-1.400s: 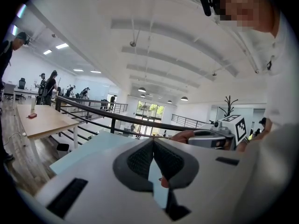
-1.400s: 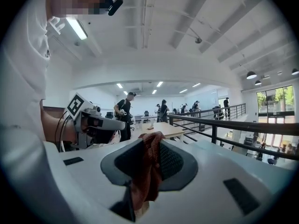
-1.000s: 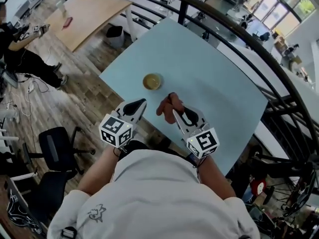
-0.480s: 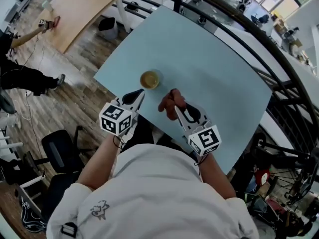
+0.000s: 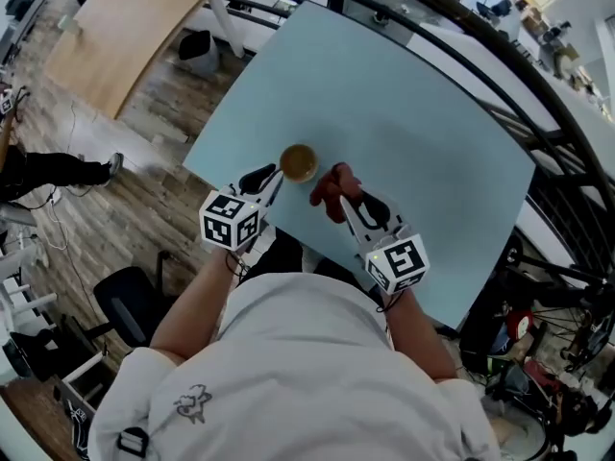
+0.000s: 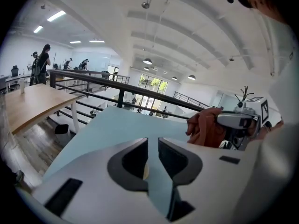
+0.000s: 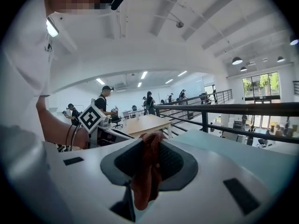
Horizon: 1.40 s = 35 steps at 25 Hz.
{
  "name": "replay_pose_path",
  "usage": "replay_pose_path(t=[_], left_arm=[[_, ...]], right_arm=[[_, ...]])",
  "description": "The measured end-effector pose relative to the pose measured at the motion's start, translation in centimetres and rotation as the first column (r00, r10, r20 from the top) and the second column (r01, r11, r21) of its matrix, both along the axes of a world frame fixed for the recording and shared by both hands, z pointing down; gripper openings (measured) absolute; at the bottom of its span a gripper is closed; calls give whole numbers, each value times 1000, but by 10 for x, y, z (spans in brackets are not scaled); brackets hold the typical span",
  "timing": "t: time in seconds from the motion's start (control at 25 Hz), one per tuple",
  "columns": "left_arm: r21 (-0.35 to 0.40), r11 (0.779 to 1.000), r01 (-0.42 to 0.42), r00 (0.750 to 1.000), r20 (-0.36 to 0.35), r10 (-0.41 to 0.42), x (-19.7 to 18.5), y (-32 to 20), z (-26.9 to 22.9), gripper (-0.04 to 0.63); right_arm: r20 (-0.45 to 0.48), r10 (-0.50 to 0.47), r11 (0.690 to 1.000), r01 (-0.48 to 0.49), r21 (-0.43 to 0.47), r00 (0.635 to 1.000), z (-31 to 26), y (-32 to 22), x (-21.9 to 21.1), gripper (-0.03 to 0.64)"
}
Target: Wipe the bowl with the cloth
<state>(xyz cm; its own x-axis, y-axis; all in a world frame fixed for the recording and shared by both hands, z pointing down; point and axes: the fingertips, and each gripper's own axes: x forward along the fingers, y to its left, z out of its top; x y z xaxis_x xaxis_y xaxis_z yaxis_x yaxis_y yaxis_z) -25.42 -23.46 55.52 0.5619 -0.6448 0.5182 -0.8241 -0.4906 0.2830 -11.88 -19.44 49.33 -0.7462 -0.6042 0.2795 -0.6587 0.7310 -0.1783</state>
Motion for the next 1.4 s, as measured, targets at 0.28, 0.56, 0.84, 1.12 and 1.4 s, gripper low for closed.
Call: replay_pose_path(t=[0.28,0.56,0.84,1.12,1.4], left_arm=[[-94,992,-79,996,29,82,-20,-32,47,141],[-220,965,-144,986,54,160,-24,-45,111,169],[-323,925,-200,968,79,236,-22,-50,167,179],[-369,905,-210,957,111,268,-17,-60,201,179],[-432,878,-205,957,100,272,-12,-61,230,175]], right_arm=[[-18,62,998,-62,-29,998,12,-27,-21,100],[-32,131,989,-133,-64,991,25,-40,-24,100],[-63,194,975,-199,-99,979,34,-43,-23,100],[-78,236,962,-245,-125,969,42,-45,-18,100],[-89,261,952,-272,-139,961,48,-45,-16,100]])
